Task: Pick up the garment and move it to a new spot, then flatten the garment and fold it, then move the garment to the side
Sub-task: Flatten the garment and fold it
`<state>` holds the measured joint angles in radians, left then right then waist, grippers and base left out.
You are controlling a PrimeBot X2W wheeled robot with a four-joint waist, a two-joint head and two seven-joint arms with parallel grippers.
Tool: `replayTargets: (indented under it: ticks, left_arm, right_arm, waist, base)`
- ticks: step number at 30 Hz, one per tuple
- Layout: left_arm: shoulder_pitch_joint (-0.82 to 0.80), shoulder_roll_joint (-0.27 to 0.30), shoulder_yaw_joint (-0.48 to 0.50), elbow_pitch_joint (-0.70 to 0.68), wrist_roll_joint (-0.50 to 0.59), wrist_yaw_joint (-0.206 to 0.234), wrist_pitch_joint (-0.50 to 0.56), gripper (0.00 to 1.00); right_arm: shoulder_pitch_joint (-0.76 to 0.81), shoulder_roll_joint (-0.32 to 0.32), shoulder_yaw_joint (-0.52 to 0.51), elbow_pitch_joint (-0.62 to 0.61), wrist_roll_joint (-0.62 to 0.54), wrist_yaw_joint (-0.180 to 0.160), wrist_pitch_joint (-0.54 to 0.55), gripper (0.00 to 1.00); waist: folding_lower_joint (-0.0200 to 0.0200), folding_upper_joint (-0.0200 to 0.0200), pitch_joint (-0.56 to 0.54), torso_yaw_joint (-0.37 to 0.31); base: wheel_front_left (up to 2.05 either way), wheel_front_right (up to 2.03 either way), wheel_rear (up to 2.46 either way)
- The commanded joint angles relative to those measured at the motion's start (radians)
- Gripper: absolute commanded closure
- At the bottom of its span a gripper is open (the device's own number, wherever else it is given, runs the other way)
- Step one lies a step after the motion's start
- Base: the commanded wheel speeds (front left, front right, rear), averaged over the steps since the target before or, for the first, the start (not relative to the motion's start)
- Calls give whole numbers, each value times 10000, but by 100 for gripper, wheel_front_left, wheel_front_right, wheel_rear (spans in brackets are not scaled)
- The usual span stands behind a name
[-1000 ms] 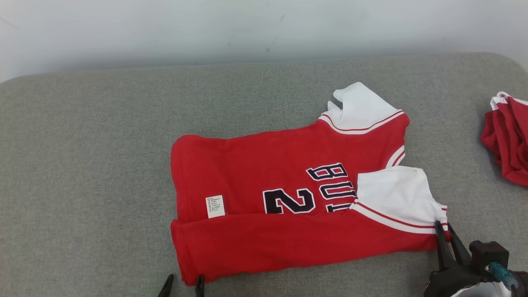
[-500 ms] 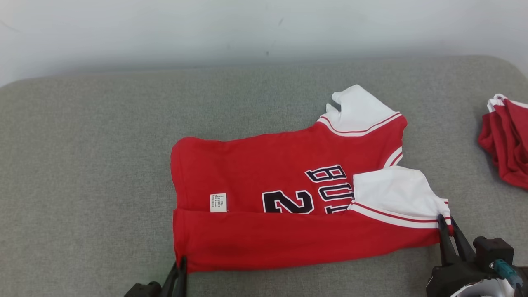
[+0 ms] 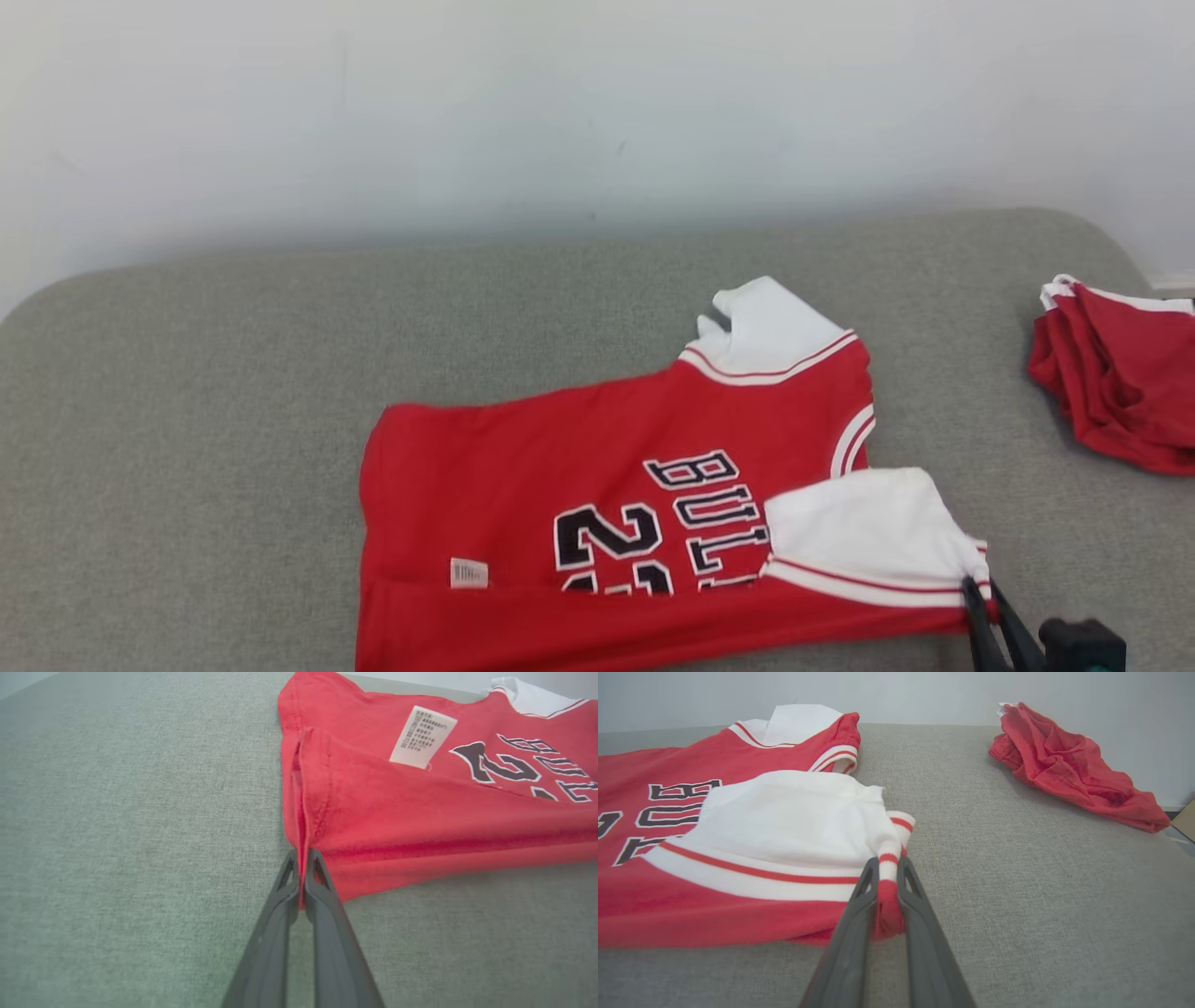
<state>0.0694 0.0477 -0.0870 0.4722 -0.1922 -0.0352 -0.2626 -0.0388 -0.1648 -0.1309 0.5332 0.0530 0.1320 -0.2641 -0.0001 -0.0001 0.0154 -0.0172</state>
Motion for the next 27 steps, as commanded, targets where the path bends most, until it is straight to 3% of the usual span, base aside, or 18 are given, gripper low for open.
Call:
replayTargets:
  ticks: [1,12,13,14,15,27]
  left_arm:
    - [280,55,143,129,-13,63,-30,100]
    - [737,60,393,705,-90,127,-30,99]
    - [688,60,370,662,-45,142,-30,70]
    - [648,60,361,572,-25,146,-30,0]
    - [590,60,355,469,23,154,-30,0]
    - [-1074,42,441,-523,595,64,-30,0]
  right_arm:
    - [249,-3,-16,7,78,-30,6,100]
    - [922,10,110,192,150,-31,6,98]
    - [909,-3,92,212,158,-31,6,83]
    - [847,-15,58,176,155,-31,6,14]
    - [760,-37,81,151,105,-31,8,0]
    - [-801,-260,245,-579,218,-30,8,0]
  waist:
    - [1,1,-289,-145]
    - [1,1,-501,-254]
    - [1,1,-484,-242]
    - [1,1,-456,-224]
    - [1,1,-423,-203]
    - [1,1,537,134]
  base:
    - [0,0,0]
    - [0,0,0]
    - [0,0,0]
    - [0,0,0]
    - [0,0,0]
    - [0,0,0]
